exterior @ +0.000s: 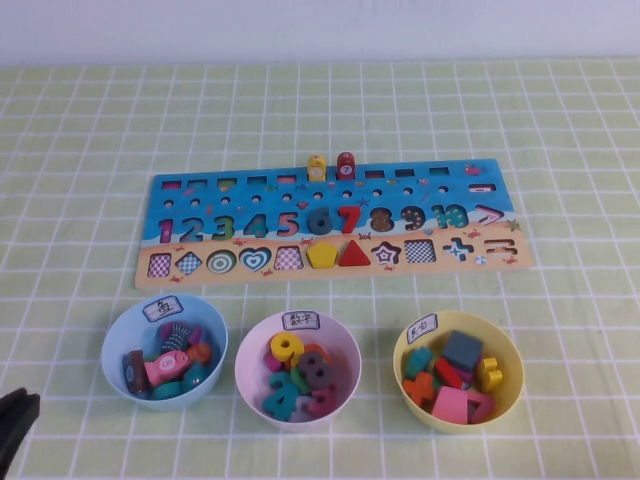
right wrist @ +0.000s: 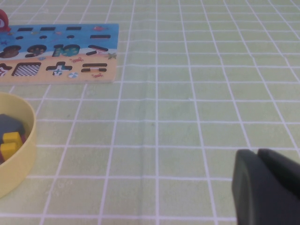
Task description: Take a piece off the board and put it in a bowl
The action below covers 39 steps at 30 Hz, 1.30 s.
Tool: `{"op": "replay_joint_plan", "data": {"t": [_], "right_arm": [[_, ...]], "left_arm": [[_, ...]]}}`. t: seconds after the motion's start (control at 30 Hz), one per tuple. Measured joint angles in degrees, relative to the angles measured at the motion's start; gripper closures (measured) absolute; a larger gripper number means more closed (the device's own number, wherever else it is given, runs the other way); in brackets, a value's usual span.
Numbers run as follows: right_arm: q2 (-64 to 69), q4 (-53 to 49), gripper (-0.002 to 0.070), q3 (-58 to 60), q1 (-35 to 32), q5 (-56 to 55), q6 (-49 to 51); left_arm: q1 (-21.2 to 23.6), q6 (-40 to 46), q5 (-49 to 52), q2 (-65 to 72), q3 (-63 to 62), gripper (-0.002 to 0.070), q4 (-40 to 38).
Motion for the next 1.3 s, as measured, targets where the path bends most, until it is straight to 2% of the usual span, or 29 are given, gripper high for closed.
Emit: {"op": "replay_joint_plan", "data": {"t": [0.23, 0.43, 0.53, 0.8, 1.3], "right_arm": [[0.0, 0.0, 0.0694, 0.0, 0.0, 0.0, 0.0], [0.0, 0.0, 0.0694, 0.0, 0.0, 0.1, 0.0], [0.0, 0.0, 0.0694, 0.0, 0.0, 0.1, 0.0], [0.0, 0.0, 0.0694, 0.0, 0.0, 0.1, 0.0], [0.0, 0.0, 0.0694, 0.0, 0.0, 0.1, 0.0]], "left_arm": [[8.4, -0.5, -9.6, -15.3, 13.0, 0.0677, -3.1], [15.1, -0.9, -12.0, -17.0, 18.1, 0.0677, -3.4], [16.9, -0.9, -12.6, -17.0, 19.2, 0.0677, -3.4], [17.2, -0.3, -6.6, -17.0, 19.4, 0.0677, -2.4], [17.2, -0.1, -6.3, -17.0, 19.4, 0.0677, -2.4]]}}
